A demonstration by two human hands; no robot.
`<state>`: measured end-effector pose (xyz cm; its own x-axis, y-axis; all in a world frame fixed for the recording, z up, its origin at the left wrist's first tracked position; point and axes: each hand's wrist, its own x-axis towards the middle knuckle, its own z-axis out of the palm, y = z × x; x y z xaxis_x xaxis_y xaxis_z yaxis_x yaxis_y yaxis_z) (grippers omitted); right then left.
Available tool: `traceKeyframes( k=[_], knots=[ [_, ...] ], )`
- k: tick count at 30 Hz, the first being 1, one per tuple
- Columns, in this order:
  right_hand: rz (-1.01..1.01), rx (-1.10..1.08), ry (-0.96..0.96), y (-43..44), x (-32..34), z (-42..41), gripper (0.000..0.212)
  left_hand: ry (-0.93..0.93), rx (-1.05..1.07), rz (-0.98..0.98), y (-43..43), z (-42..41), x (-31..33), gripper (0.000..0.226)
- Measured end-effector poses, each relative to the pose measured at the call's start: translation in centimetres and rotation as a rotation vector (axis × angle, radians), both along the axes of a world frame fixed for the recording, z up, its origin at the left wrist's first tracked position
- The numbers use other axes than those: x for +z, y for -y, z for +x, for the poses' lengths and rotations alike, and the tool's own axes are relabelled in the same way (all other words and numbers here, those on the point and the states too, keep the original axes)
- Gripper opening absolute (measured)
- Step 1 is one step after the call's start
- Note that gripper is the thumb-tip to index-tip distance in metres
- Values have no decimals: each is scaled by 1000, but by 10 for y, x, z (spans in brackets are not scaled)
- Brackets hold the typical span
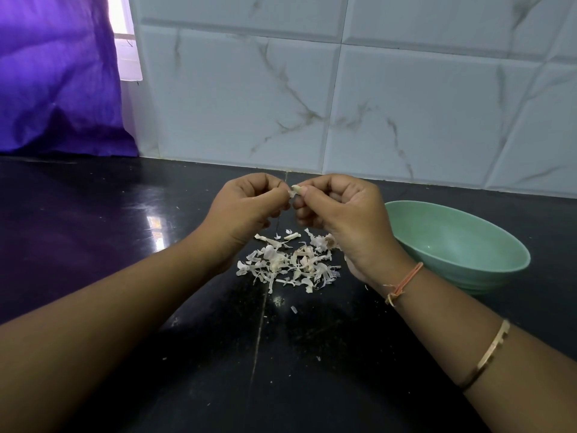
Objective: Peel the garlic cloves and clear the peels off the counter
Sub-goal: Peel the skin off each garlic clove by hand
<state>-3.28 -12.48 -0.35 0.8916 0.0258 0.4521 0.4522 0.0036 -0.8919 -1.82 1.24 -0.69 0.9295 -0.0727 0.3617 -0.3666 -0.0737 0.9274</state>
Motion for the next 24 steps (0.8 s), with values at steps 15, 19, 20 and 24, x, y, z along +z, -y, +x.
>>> traceKeyframes(
  k=[15,19,20,24],
  knots=[
    [224,152,-311,5,4,2,4,113,60,14,1,-3,1,8],
    [204,154,-307,4,4,1,7,180,7,25,1,-2,0,13],
    [204,159,-308,4,4,1,7,191,6,35,0,-2,0,10],
    [208,190,-313,4,6,0,8,199,9,47,-1,-1,0,7]
  ],
)
